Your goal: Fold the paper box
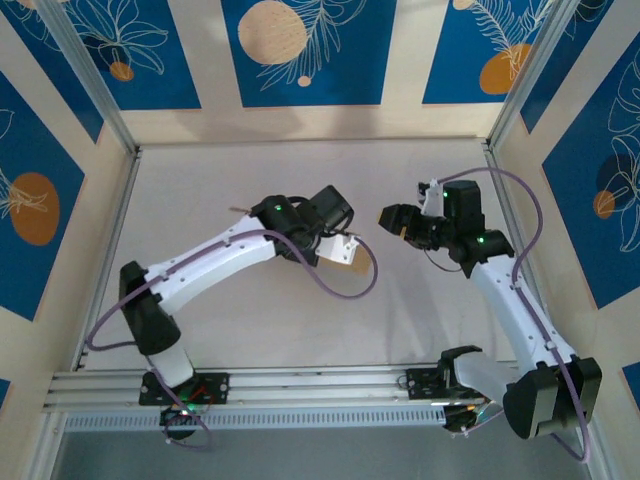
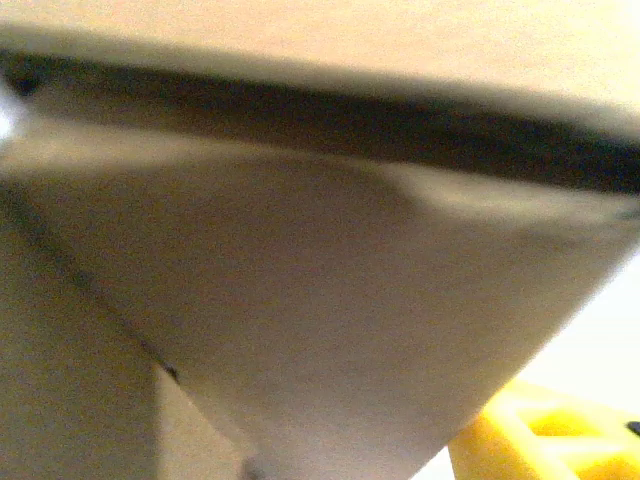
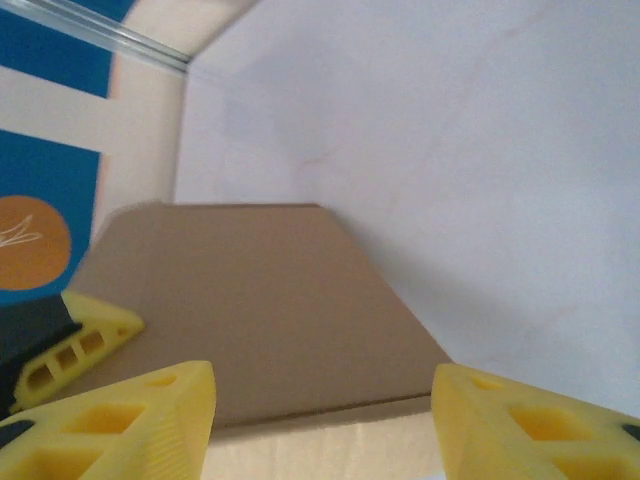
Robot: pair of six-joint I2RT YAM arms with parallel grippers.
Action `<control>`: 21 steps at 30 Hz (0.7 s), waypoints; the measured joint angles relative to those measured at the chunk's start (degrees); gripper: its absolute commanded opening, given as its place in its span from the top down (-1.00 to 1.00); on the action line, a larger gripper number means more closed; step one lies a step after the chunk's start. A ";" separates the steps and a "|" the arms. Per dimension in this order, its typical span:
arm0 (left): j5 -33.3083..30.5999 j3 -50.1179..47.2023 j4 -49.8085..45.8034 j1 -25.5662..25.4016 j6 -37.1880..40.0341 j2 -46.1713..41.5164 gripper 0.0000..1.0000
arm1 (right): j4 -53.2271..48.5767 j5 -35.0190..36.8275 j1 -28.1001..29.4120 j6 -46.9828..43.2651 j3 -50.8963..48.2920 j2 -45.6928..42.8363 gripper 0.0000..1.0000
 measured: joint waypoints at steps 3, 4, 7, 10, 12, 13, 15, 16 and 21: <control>3.32 0.55 -4.76 -0.09 -2.45 3.26 -0.17 | -0.13 -0.13 -2.47 2.80 -0.94 1.07 -0.10; 3.89 0.55 -5.62 -0.09 -2.67 3.96 -0.15 | -0.04 -0.48 -3.21 3.74 -0.94 1.40 -0.10; 5.42 0.92 -7.32 -0.09 -3.48 6.51 -0.14 | 1.36 -1.60 -4.39 5.75 -1.64 1.57 -0.11; 6.71 2.51 -7.41 -0.09 -3.96 8.92 -0.10 | 4.74 -2.21 -4.37 6.34 -5.07 0.20 -0.11; 7.30 3.67 -7.10 0.00 -4.13 10.29 0.00 | 5.31 -2.01 -4.28 6.64 -7.39 -0.98 -0.11; 7.39 4.09 -6.69 0.07 -4.42 10.84 0.03 | 5.20 -1.95 -4.20 6.64 -8.00 -1.20 -0.11; 7.82 4.17 -5.53 0.28 -4.76 11.28 -0.09 | 5.22 -1.38 -4.07 6.64 -8.28 -1.11 -0.11; 8.15 4.13 -4.85 0.46 -5.29 11.28 -0.24 | 5.35 -1.14 -4.04 6.64 -8.31 -1.07 -0.10; 11.10 -3.34 2.89 0.57 -9.55 8.35 -0.55 | 5.95 -0.42 -4.07 7.87 -8.24 0.79 -0.20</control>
